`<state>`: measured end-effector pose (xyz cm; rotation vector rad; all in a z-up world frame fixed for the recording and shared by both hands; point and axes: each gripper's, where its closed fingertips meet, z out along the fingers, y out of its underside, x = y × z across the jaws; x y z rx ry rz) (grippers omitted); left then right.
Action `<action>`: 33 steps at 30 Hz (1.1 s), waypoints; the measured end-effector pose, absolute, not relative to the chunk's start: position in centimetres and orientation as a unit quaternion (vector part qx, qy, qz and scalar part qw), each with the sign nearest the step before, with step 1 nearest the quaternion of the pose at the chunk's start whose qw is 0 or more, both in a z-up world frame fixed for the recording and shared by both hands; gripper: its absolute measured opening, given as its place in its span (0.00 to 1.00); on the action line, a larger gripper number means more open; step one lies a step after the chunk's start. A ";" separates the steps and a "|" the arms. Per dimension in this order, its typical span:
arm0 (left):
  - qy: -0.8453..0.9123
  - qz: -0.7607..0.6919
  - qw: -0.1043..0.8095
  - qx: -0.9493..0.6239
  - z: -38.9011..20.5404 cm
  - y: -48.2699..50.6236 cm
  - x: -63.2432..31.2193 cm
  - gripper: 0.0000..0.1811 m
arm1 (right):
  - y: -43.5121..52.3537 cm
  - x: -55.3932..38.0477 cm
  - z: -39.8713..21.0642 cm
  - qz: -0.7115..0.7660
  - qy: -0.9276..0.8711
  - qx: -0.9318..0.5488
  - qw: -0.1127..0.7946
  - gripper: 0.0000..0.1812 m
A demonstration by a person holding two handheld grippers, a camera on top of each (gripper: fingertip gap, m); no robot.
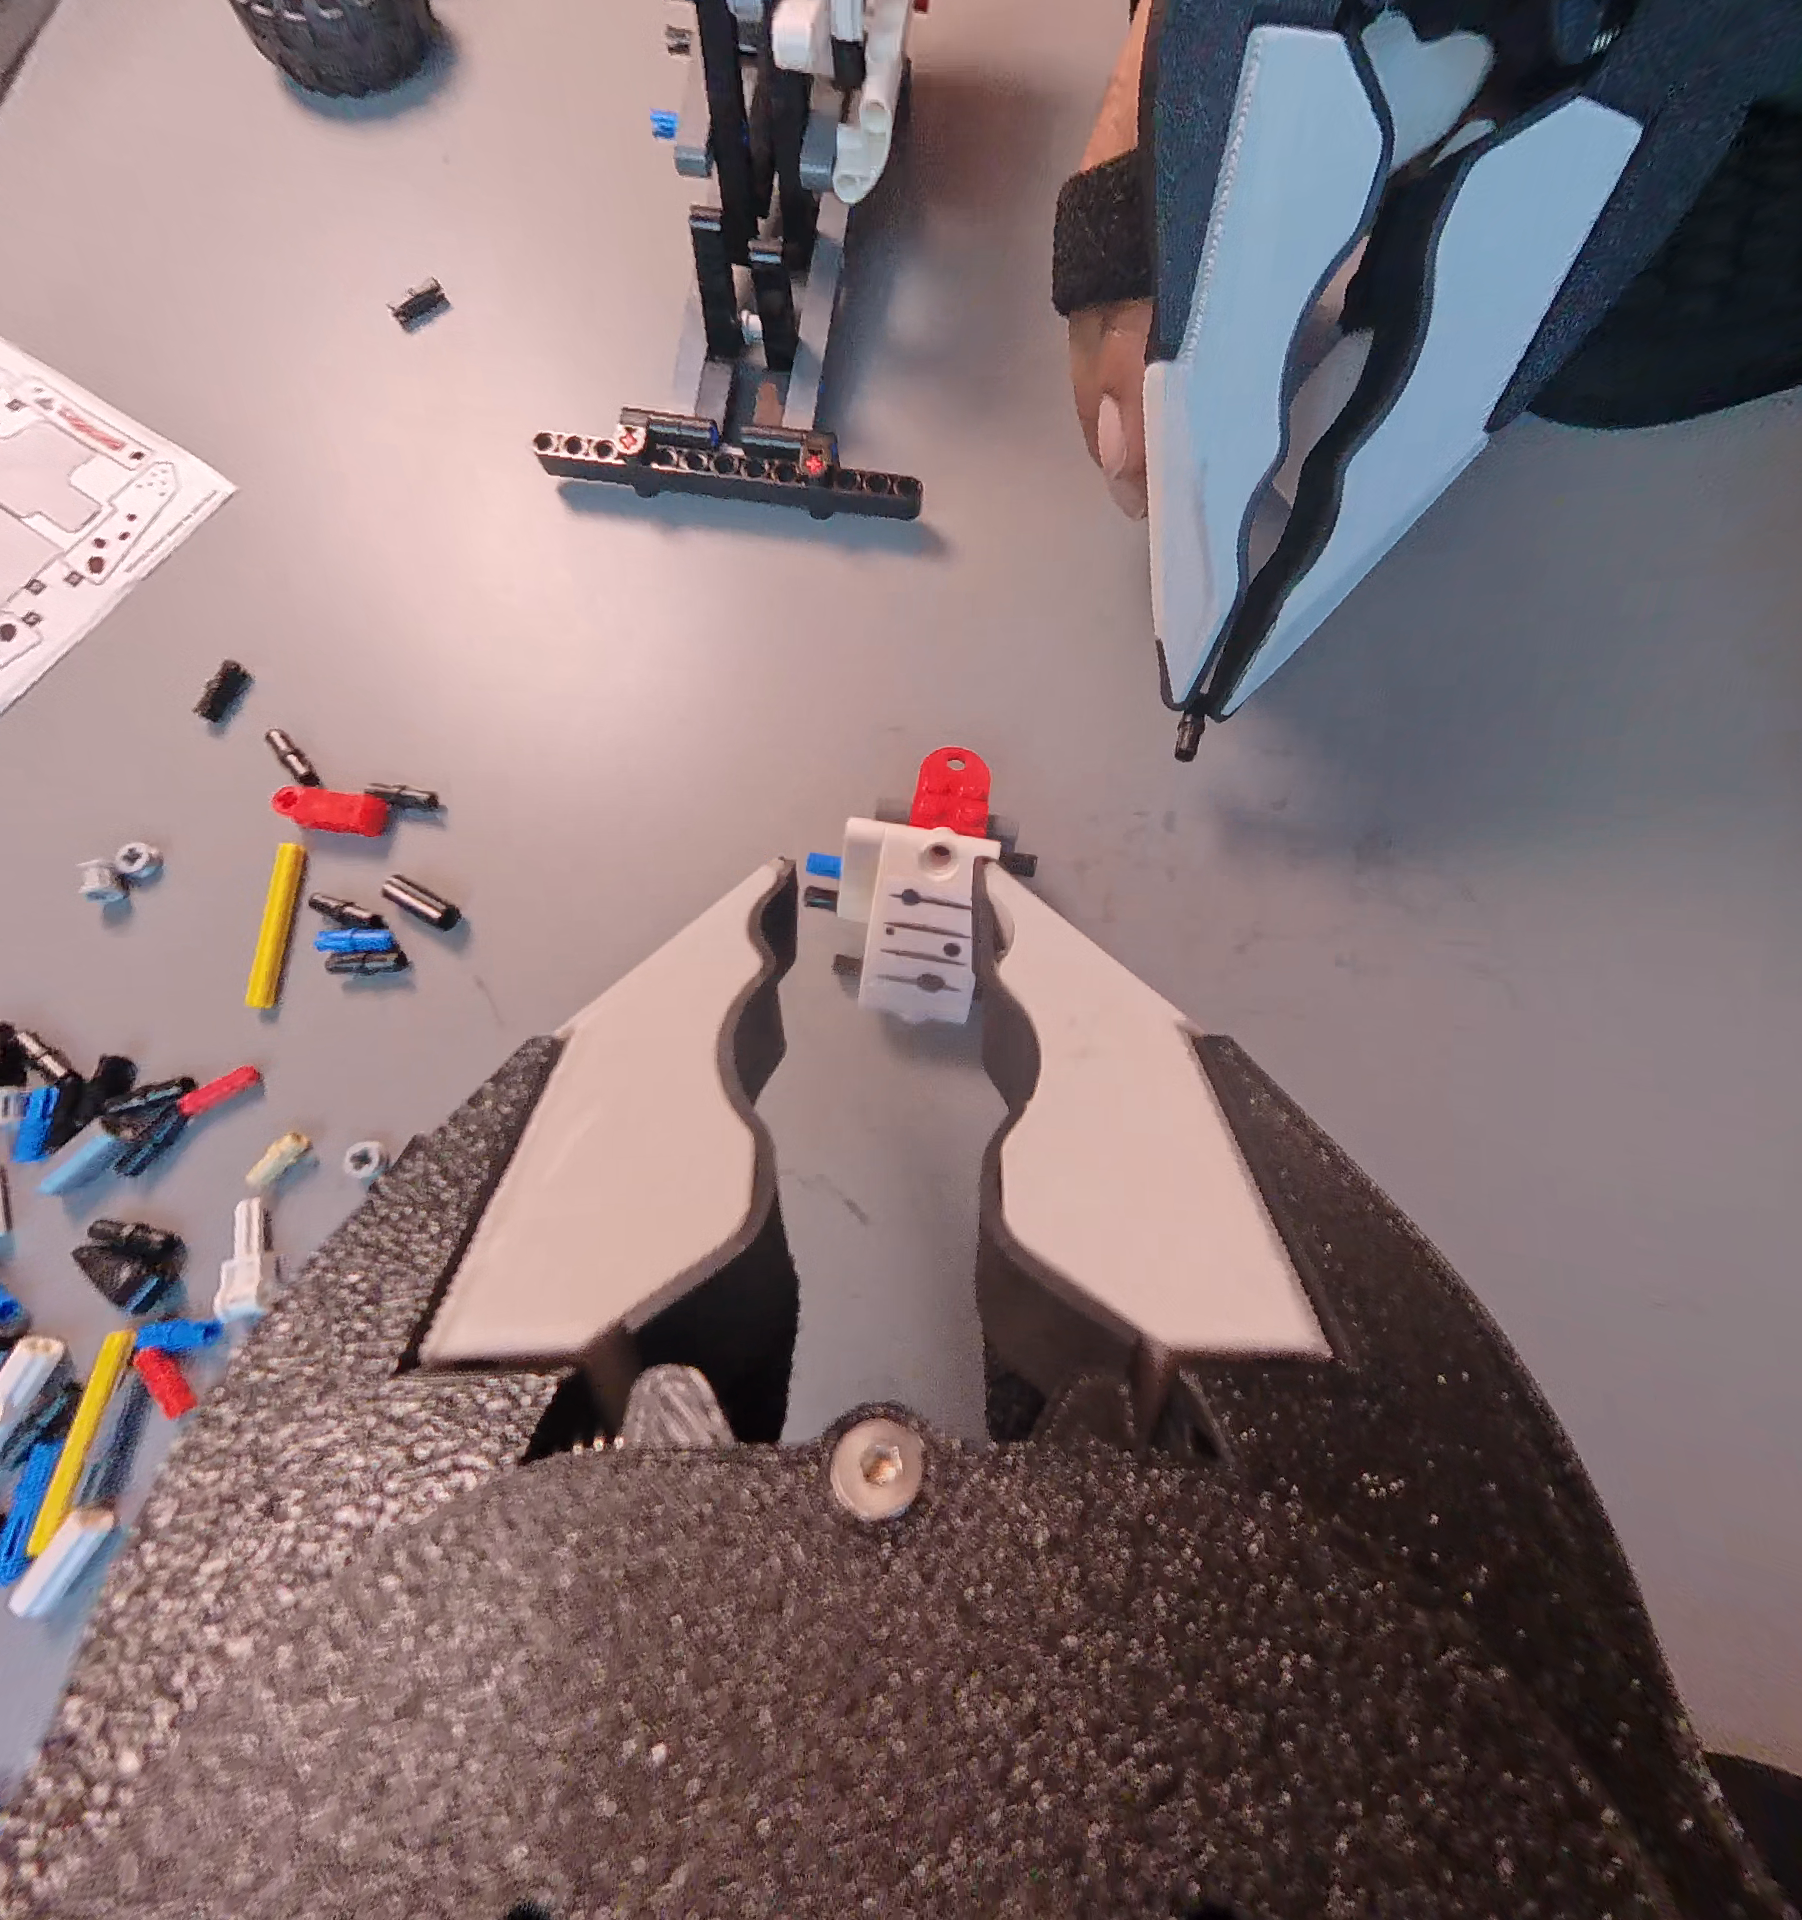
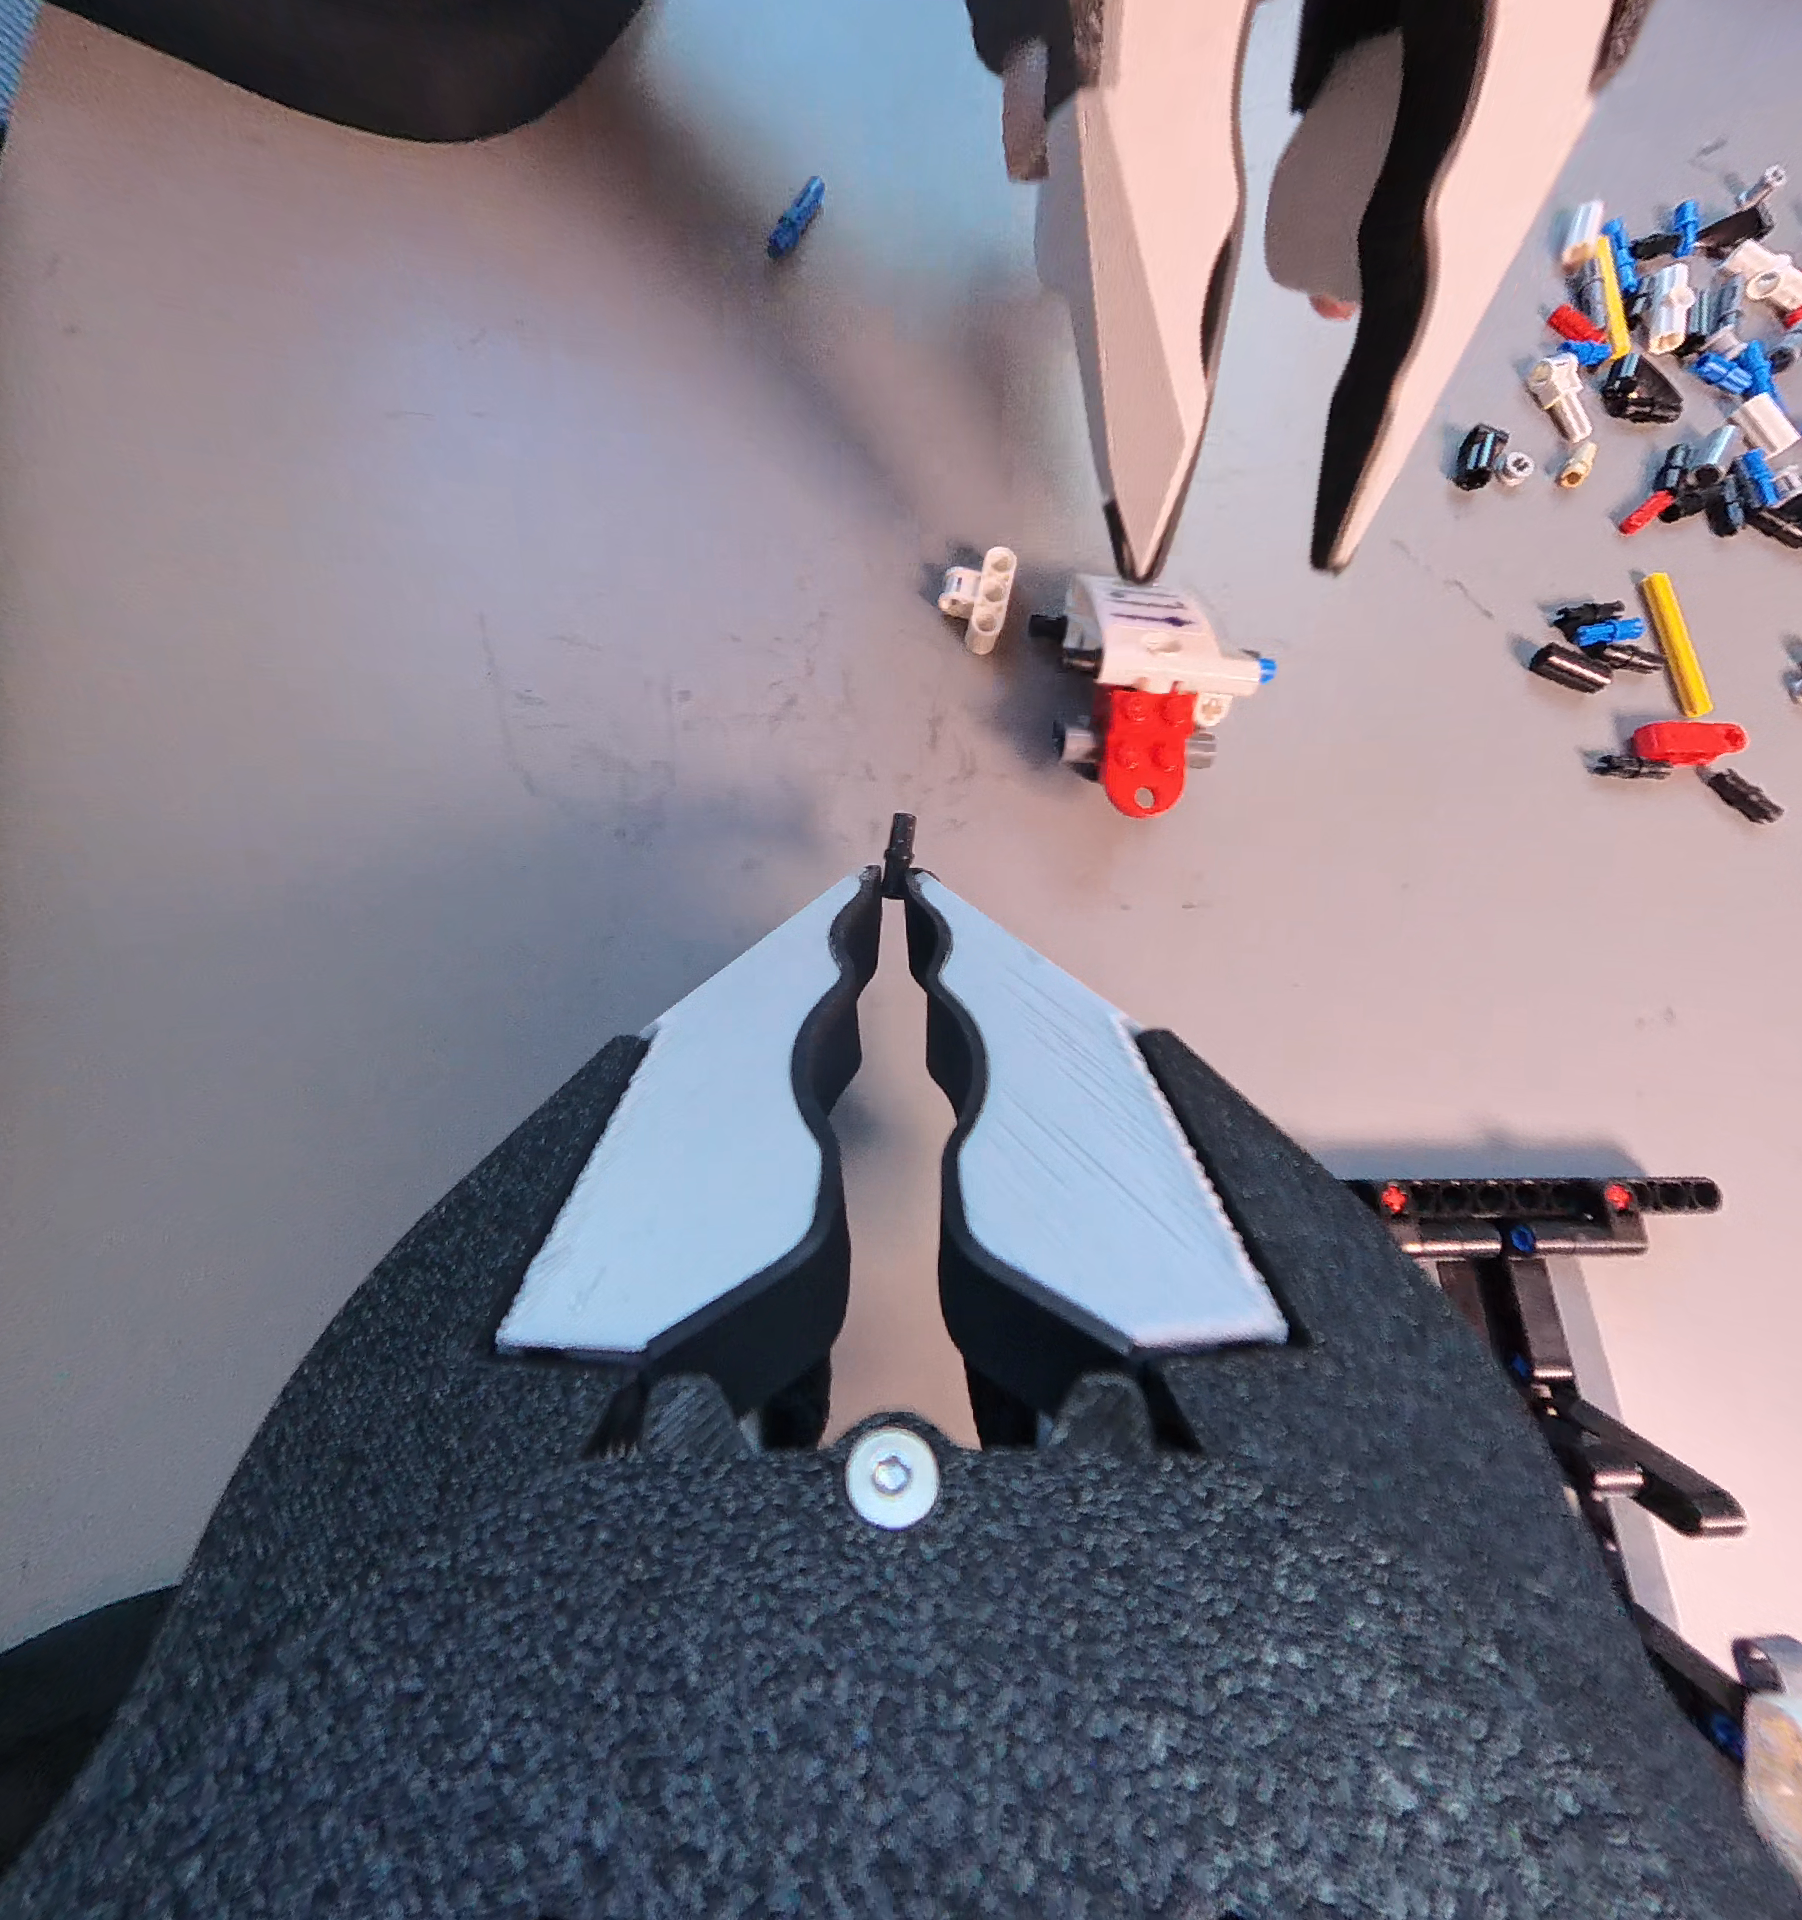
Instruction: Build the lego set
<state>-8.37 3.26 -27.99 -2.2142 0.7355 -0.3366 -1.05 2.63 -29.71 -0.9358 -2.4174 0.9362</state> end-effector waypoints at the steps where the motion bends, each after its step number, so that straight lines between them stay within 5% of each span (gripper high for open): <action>1: 0.279 -0.129 0.391 -0.867 -27.5 2.9 -8.7 0.18 | 2.7 -1.1 -29.5 0.339 -0.858 -0.334 0.195 0.02; 12: 0.212 -0.303 0.484 -0.793 -24.1 -1.3 -2.5 0.17 | 0.0 -2.5 -25.8 0.449 -0.805 -0.304 0.238 0.02; 20: 0.235 -0.320 0.491 -0.776 -23.4 -1.7 -1.7 0.02 | -1.8 -2.2 -23.8 0.480 -0.794 -0.267 0.260 0.02; 33: 0.189 -0.436 0.543 -0.693 -19.5 -2.5 -1.8 0.02 | -2.4 -2.3 -19.9 0.557 -0.733 -0.242 0.308 0.07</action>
